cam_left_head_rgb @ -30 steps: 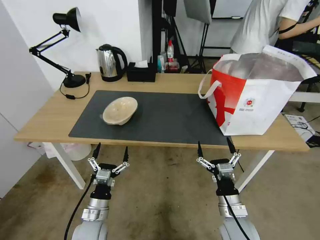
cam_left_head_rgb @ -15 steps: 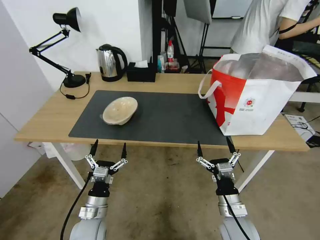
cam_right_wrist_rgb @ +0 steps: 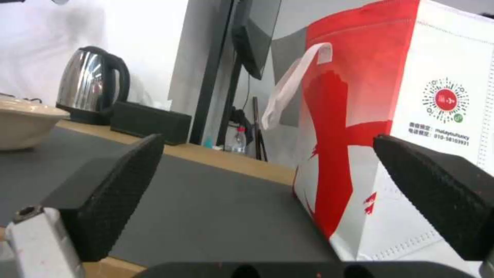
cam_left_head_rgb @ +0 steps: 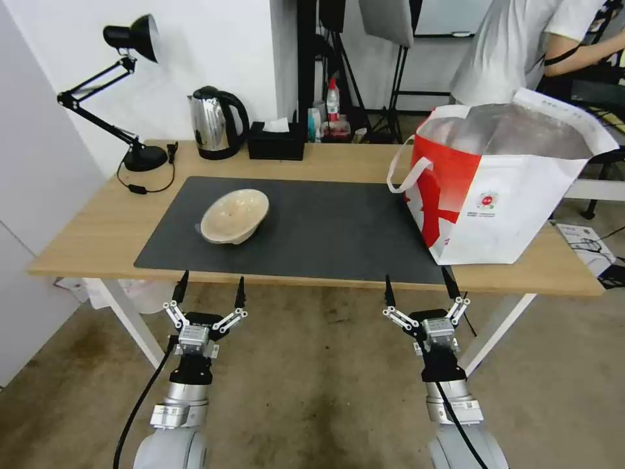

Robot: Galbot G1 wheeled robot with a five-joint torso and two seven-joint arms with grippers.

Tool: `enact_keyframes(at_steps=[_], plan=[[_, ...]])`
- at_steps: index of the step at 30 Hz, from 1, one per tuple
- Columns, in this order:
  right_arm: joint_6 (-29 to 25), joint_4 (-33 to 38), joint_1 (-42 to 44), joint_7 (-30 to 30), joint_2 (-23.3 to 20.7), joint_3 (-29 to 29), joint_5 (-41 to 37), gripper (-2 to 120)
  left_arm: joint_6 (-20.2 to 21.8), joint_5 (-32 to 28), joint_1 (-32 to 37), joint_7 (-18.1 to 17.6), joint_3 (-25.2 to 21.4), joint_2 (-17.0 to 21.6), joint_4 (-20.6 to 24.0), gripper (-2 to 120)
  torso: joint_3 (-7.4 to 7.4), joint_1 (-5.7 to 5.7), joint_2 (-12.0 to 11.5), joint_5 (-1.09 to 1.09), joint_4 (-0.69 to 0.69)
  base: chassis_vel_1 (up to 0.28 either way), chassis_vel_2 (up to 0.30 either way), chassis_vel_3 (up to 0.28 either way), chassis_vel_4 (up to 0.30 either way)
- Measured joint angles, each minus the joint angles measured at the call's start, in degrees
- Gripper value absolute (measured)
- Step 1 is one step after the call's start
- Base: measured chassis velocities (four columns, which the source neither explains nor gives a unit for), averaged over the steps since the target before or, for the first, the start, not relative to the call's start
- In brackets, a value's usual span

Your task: Pick up the trash from the table and place it into the takeout bag.

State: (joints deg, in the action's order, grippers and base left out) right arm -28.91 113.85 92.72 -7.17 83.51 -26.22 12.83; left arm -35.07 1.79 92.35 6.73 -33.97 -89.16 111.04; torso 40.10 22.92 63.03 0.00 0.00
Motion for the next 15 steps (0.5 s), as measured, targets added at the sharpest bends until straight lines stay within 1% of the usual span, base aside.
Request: enact_keyframes(at_steps=[7, 11, 13, 15], plan=[[0.03, 0.02, 0.0, -0.03, 0.0, 0.0, 0.0, 100, 0.4, -0.58, -0.22, 0.11, -0.01, 0.3, 0.33, 100, 0.0, 0.0, 0.0, 0.0, 0.0, 0.0, 0.0, 0.0, 0.0], [0.05, 0.04, 0.0, -0.04, 0.0, 0.01, 0.0, 100, 2.56, -0.72, -1.8, 0.25, -0.05, 1.09, 0.68, 100, 0.0, 0.0, 0.0, 0.0, 0.0, 0.0, 0.0, 0.0, 0.0], [0.05, 0.04, 0.0, -0.04, 0.0, 0.01, 0.0, 100, 2.81, -0.75, -2.03, 0.27, -0.06, 1.18, 0.69, 100, 0.0, 0.0, 0.0, 0.0, 0.0, 0.0, 0.0, 0.0, 0.0], [0.05, 0.04, 0.0, -0.04, 0.0, 0.01, 0.0, 100, 4.41, -0.9, -4.06, 0.47, -0.36, 2.15, 0.69, 100, 0.0, 0.0, 0.0, 0.0, 0.0, 0.0, 0.0, 0.0, 0.0]])
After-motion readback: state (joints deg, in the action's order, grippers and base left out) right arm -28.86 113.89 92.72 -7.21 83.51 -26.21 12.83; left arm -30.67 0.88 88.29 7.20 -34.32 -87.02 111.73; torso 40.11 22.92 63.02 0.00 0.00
